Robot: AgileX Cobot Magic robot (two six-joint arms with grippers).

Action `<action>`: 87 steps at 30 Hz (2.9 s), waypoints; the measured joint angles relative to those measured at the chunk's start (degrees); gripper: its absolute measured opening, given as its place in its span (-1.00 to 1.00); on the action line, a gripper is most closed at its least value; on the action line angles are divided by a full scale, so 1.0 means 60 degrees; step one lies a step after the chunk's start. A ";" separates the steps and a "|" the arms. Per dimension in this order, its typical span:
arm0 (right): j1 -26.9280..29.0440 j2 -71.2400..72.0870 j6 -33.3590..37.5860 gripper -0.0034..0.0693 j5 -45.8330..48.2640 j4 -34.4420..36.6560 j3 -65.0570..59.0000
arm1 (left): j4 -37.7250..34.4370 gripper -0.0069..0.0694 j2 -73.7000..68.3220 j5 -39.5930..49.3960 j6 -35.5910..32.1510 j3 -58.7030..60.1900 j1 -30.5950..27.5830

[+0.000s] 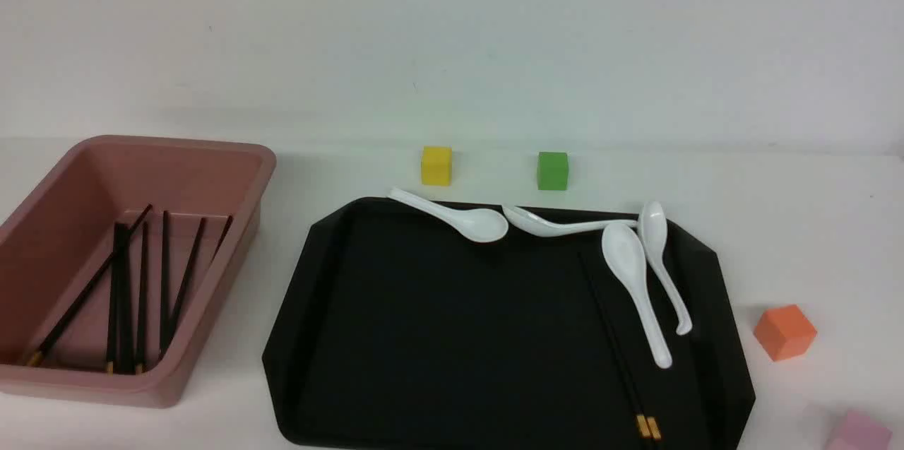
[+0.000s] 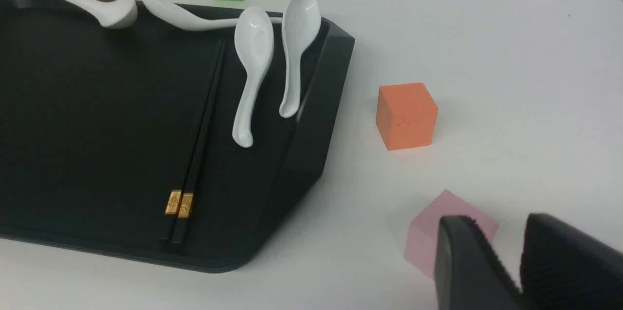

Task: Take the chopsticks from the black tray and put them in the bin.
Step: Use the right arm to grab a pair of chopsticks

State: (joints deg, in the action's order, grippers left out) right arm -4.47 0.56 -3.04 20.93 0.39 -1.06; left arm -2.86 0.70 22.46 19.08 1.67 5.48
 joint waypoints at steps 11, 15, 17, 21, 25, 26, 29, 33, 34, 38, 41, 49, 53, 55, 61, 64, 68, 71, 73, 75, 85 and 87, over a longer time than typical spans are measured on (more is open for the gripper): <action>0.0000 0.0000 0.0000 -0.35 0.0000 0.0019 0.0000 | 0.0000 -0.19 0.0000 0.0000 0.0000 0.0000 0.0000; 0.0000 0.0000 0.0000 -0.35 0.0000 0.0019 0.0000 | 0.0000 -0.19 0.0000 0.0000 0.0000 0.0000 0.0000; 0.0000 0.0000 0.0000 -0.35 0.0000 0.0019 0.0000 | 0.0000 -0.19 0.0000 0.0000 0.0000 0.0000 0.0000; 0.0000 0.0000 0.0000 -0.35 0.0000 0.0019 0.0000 | 0.0000 -0.19 0.0000 0.0000 0.0000 0.0000 0.0000; 0.0000 0.0000 0.0000 -0.35 0.0000 0.0019 0.0000 | 0.0000 -0.19 0.0000 0.0000 0.0000 0.0000 0.0000; 0.0000 0.0000 0.0000 -0.35 0.0000 0.0019 0.0000 | 0.0000 -0.19 0.0000 0.0000 0.0000 0.0000 0.0000; 0.0000 0.0000 0.0000 -0.34 0.0000 0.0019 0.0000 | 0.0000 -0.19 0.0000 0.0000 0.0000 0.0000 0.0000; 0.0000 0.0000 0.0000 -0.33 0.0000 0.0019 0.0000 | 0.0000 -0.19 0.0000 0.0000 0.0000 0.0000 0.0000; 0.0000 0.0000 0.0000 -0.32 0.0000 0.0019 0.0000 | 0.0000 -0.19 0.0000 0.0000 0.0000 0.0000 0.0000; 0.0000 0.0000 0.0000 -0.31 0.0000 0.0019 0.0000 | 0.0000 -0.19 0.0000 0.0000 0.0000 0.0000 0.0000; 0.0000 0.0000 0.0000 -0.30 0.0000 0.0019 0.0000 | 0.0000 -0.19 0.0000 0.0000 0.0000 0.0000 0.0000; 0.0000 0.0000 -0.0520 -0.28 -0.0215 0.0698 -0.0010 | 0.0000 -0.19 0.0000 0.0000 0.0000 0.0000 0.0000; 0.0000 0.0000 -0.1920 -0.26 -0.0882 0.3298 -0.0057 | 0.0000 -0.19 0.0000 0.0000 0.0000 0.0000 0.0000; 0.0000 0.0000 -0.2198 -0.26 -0.1103 0.4074 -0.0057 | 0.0000 -0.19 0.0000 0.0000 0.0000 0.0000 0.0000; 0.0000 0.0000 -0.2391 -0.26 -0.1248 0.5234 -0.0057 | 0.0000 -0.19 0.0000 0.0000 0.0000 0.0000 0.0000; 0.0000 0.0000 -0.2391 -0.26 -0.1056 0.5877 -0.0038 | 0.0000 -0.19 0.0000 0.0000 0.0000 0.0000 0.0000; 0.0000 -0.0066 -0.1697 -0.26 -0.0580 0.6057 0.0959 | 0.0000 -0.19 0.0000 0.0000 0.0000 0.0000 0.0000; 0.0000 -0.0813 -0.1235 -0.32 -0.0411 0.5439 0.2252 | 0.0000 -0.19 0.0000 0.0000 0.0000 0.0000 0.0000; 0.0000 -0.1682 -0.1136 -0.44 0.0142 0.4737 0.3128 | 0.0000 -0.19 0.0000 0.0000 0.0000 0.0000 0.0000; 0.0000 -0.3151 -0.1128 -0.64 0.1454 0.3735 0.4214 | 0.0000 -0.19 0.0000 0.0000 0.0000 0.0000 0.0000; -0.0213 -0.9261 0.1020 -0.94 0.4615 0.3803 0.6354 | 0.0000 -0.19 0.0000 0.0000 0.0000 0.0000 0.0000; -0.0450 -0.9942 0.2117 -0.93 0.4615 0.4782 0.6425 | 0.0000 -0.19 0.0000 0.0000 0.0000 0.0000 0.0000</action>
State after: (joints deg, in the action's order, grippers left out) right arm -7.17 -59.09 9.66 48.62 29.08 37.49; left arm -2.86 0.70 22.46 19.08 1.67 5.48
